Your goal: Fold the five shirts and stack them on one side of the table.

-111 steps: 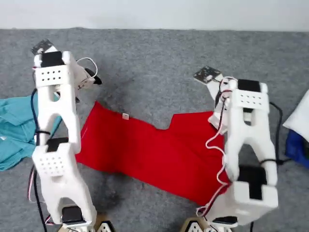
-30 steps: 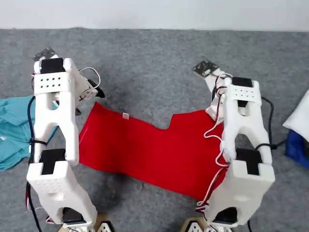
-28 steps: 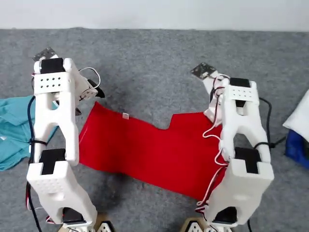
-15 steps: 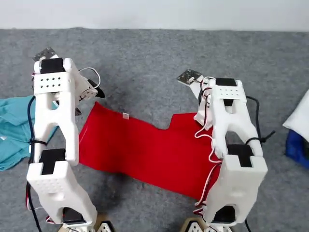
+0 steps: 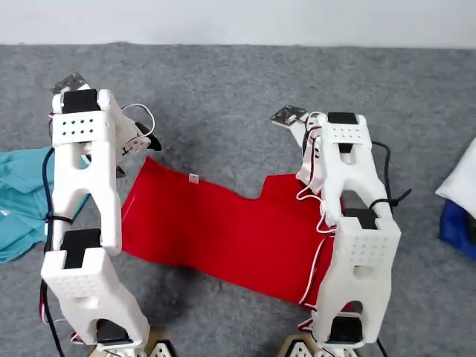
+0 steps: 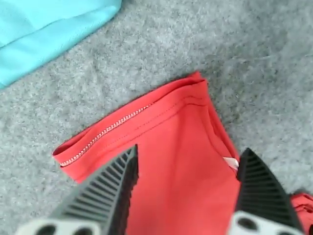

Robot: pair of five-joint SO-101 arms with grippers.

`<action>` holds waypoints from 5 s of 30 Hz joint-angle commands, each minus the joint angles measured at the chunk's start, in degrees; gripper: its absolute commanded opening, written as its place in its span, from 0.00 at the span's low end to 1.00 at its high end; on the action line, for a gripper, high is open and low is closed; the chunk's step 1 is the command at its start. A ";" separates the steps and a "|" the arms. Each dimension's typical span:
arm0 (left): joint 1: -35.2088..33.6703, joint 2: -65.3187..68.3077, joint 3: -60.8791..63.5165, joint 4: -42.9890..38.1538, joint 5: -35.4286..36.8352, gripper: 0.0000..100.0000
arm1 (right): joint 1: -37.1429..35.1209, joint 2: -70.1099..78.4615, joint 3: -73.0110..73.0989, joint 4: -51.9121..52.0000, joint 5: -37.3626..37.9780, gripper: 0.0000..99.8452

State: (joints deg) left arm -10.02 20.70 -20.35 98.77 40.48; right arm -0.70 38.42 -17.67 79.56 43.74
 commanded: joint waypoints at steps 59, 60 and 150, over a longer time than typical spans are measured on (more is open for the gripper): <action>0.35 -3.08 6.37 1.93 -0.53 0.30 | -22.37 -56.48 50.73 16.40 2.11 0.38; 0.35 -2.99 6.46 1.93 -0.53 0.30 | -22.90 -56.48 48.88 17.98 2.11 0.38; 67.78 -24.97 26.77 1.67 -50.02 0.01 | 46.46 -55.69 29.10 19.47 11.25 0.37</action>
State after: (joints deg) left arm 50.64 -4.62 6.64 98.95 -13.41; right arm 44.57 -16.26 10.99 99.78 54.55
